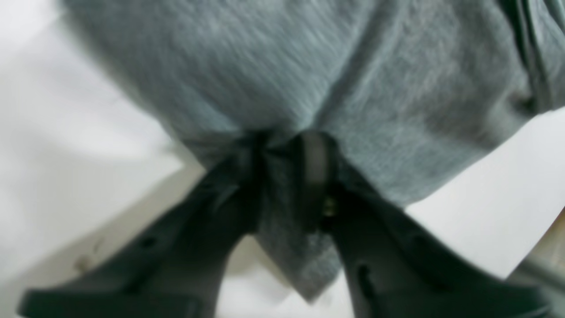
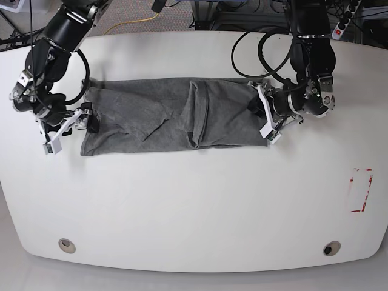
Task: Fold the T-shirt properly
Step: 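Fold the strip end with the left gripper toward the right gripper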
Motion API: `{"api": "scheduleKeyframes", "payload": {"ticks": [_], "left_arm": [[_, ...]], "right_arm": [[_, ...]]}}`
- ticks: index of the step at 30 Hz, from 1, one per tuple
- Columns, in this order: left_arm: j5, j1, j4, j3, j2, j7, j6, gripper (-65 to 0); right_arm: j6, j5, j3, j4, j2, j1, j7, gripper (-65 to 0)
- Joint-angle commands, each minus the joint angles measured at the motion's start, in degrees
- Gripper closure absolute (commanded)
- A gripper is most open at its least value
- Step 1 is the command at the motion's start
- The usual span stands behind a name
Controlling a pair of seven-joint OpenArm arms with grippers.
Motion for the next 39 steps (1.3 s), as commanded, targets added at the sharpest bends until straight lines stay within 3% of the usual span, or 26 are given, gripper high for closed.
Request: {"api": "scheduleKeyframes", "payload": {"ticks": [1, 4, 7, 18, 20, 28, 34, 38, 39], "left_arm": [[-1.1, -0.8, -1.4, -0.1, -0.2, -1.4, -0.1, -2.9], [-1.2, -0.3, -1.7, -0.1, 0.0, -1.4, -0.1, -2.9], [-1.2, 0.2, -1.6, -0.1, -0.2, -1.5, -0.1, -2.9], [-1.3, 0.5, 1.8, -0.1, -0.3, -1.2, -0.1, -2.9], [-1.0, 0.5, 2.2, -0.1, -0.3, -1.2, -0.1, -2.9], [-0.8, 0.3, 2.0, 0.1, -1.3, -1.2, -0.1, -2.9], [-0.7, -0.1, 1.9, 0.1, -1.8, -1.3, 0.0, -2.9], [-0.7, -0.1, 1.9, 0.2, -1.8, -1.3, 0.0, -2.9], [-0.7, -0.1, 1.9, 0.2, -1.8, -1.3, 0.0, -2.9]], "right_arm": [[0.1, 5.4, 2.9, -5.6, 3.5, 2.4, -0.7, -55.5], [0.1, 9.7, 3.7, -12.9, 6.3, 3.2, -1.0, -55.3], [0.1, 11.6, 3.7, -15.1, 6.9, 3.2, -0.8, -55.3], [0.1, 6.1, 3.8, -14.9, 1.4, 1.2, -0.3, -55.0], [0.1, 6.0, 3.8, -14.9, 0.5, 1.1, -0.3, -52.2], [0.1, 6.1, 0.7, -14.9, -1.5, 1.3, -0.3, -23.5], [0.1, 6.7, -2.1, -14.6, -1.5, 1.6, 1.2, -17.8], [0.1, 6.3, -2.1, -10.0, -1.5, 1.3, 1.1, 0.0], [0.1, 6.2, -2.1, -8.6, -1.5, 1.2, 1.0, 0.0]]}}
